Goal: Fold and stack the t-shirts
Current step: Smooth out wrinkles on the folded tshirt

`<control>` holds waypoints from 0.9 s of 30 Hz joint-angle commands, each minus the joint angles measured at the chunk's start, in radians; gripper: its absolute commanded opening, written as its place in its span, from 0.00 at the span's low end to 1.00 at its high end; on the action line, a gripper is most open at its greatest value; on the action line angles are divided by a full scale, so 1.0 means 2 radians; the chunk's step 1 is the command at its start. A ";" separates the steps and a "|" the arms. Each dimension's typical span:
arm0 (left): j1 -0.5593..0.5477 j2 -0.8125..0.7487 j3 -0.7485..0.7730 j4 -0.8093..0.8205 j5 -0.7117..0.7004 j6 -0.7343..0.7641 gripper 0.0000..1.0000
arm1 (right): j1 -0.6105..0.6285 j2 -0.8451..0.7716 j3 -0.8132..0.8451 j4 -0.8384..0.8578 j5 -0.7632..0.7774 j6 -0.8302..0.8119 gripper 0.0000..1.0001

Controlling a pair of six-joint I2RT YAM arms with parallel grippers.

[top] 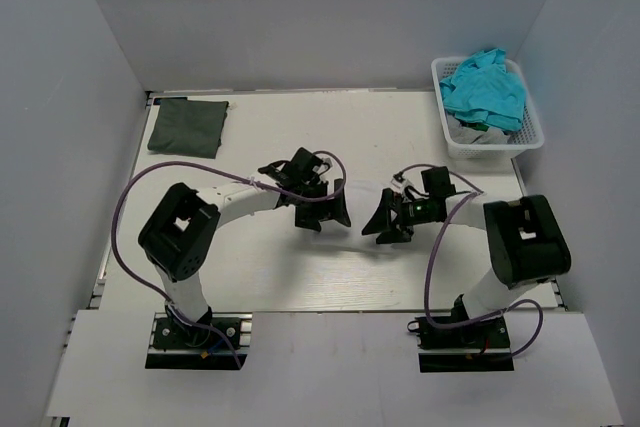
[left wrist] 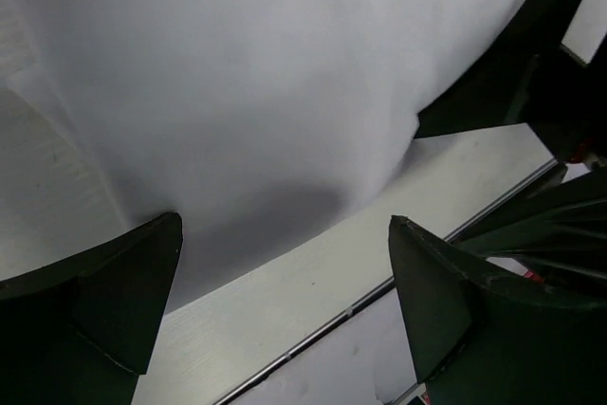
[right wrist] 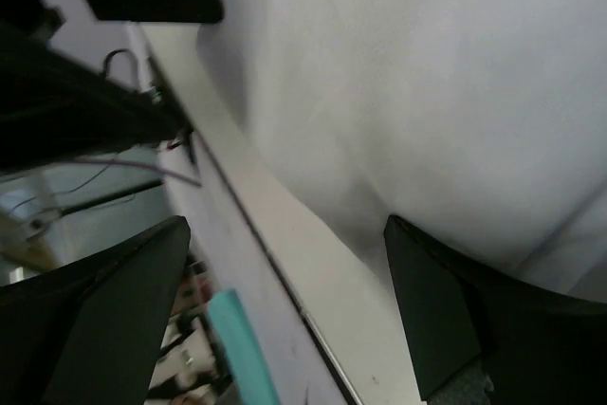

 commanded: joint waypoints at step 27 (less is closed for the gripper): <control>0.002 -0.028 0.088 -0.103 -0.170 0.073 1.00 | -0.073 -0.178 0.082 -0.171 0.067 -0.087 0.91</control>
